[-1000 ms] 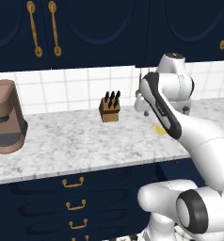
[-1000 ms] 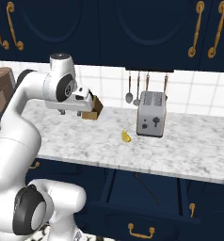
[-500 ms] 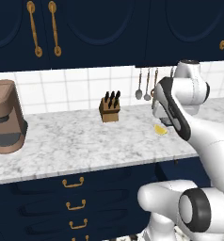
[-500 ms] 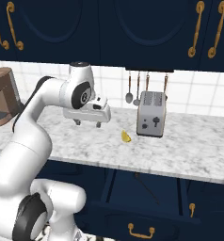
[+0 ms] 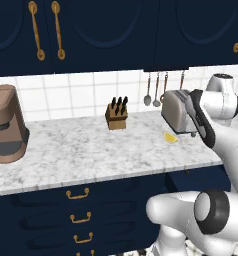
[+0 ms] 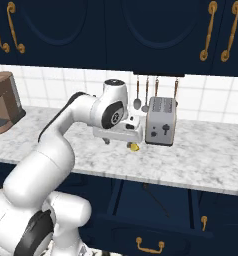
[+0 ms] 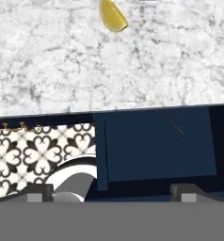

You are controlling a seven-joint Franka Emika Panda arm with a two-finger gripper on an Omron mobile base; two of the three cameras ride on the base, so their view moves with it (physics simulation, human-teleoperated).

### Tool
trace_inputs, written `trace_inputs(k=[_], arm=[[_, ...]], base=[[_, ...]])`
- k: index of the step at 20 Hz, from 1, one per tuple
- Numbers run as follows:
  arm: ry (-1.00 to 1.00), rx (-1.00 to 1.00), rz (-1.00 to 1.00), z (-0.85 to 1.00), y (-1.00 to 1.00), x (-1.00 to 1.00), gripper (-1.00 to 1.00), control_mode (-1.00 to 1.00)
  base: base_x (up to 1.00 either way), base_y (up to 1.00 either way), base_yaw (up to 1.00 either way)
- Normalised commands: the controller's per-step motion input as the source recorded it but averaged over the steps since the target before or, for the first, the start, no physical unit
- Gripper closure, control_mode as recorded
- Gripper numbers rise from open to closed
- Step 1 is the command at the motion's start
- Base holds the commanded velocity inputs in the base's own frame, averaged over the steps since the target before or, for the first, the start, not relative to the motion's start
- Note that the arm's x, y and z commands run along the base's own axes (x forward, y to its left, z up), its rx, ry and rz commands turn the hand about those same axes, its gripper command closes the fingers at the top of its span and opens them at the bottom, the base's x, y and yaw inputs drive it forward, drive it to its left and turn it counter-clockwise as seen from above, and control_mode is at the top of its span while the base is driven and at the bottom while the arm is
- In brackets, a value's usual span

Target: Pick the ladle from the drawer and place it on the counter.

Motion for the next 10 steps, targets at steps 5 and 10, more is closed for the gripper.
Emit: trace_inputs(k=[5,10], arm=[[0.08,0.00,-0.01,-0.73,-0.85,-0.15,-1.00,-1.00],[0.03,0.01,0.00,-0.64,-0.74,-0.26,-1.00,-1.00]], base=[[0.00,0.00,0.00],[0.00,0.00,0.00]])
